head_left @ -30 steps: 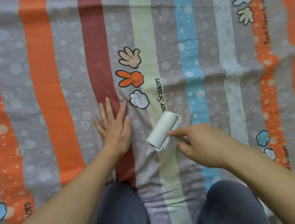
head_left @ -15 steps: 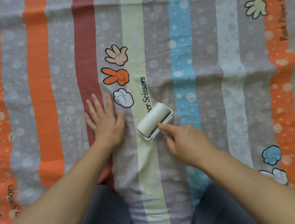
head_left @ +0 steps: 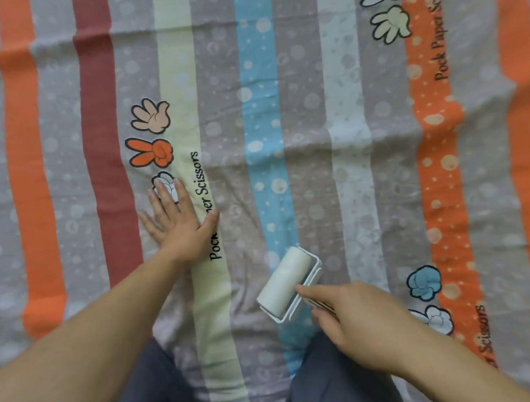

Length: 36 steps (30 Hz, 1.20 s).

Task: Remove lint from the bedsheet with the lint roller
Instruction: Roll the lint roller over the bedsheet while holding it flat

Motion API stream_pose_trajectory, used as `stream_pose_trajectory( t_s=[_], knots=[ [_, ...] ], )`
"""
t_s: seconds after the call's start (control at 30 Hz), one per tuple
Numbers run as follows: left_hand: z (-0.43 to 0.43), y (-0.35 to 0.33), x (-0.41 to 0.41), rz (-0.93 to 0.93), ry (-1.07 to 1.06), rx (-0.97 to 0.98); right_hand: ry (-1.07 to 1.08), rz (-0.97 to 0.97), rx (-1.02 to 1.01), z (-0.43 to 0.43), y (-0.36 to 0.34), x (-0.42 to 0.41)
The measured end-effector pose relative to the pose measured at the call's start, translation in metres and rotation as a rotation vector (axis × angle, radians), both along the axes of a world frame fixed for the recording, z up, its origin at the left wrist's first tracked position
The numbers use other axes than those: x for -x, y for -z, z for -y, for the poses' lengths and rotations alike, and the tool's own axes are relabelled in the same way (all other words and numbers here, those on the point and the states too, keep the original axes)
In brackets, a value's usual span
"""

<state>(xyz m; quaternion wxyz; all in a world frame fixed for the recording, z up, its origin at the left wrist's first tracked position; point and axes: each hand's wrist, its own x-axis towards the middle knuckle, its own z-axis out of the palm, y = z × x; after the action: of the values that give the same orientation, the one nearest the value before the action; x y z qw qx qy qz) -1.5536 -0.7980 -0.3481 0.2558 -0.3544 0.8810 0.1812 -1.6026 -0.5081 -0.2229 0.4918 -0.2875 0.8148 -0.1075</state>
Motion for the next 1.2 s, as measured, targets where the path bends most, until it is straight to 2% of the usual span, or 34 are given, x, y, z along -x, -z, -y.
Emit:
stream_pose_trajectory(
  t_s=[0.17,0.3,0.37,0.47,0.57,0.63,0.73,0.9,1.2],
  knots=[
    [0.004,-0.007,0.006,0.030,-0.036,-0.061,-0.012,0.011,0.086,-0.001,-0.016,0.027],
    [0.012,-0.028,0.002,-0.212,-0.177,-0.052,0.051,-0.104,0.219,0.057,-0.001,0.038],
    [0.010,-0.036,-0.001,-0.317,-0.226,-0.002,0.039,-0.174,0.219,0.094,0.014,0.044],
    [0.004,-0.033,-0.007,-0.389,-0.254,-0.040,-0.011,-0.218,0.170,0.133,0.039,0.047],
    [0.015,-0.027,-0.015,-0.518,-0.370,-0.118,-0.018,-0.224,0.139,0.130,0.057,0.045],
    [0.024,-0.021,-0.016,-0.543,-0.395,-0.074,-0.036,-0.223,0.110,0.106,0.061,0.041],
    [0.021,-0.012,-0.006,-0.480,-0.265,-0.008,-0.073,-0.222,0.037,0.068,0.060,0.032],
    [-0.013,0.007,-0.012,-0.219,0.058,0.024,-0.041,-0.240,-0.037,0.033,0.055,0.018],
    [-0.017,0.015,-0.017,-0.204,0.222,0.096,-0.059,-0.254,-0.270,-0.027,0.019,0.003]
  ],
)
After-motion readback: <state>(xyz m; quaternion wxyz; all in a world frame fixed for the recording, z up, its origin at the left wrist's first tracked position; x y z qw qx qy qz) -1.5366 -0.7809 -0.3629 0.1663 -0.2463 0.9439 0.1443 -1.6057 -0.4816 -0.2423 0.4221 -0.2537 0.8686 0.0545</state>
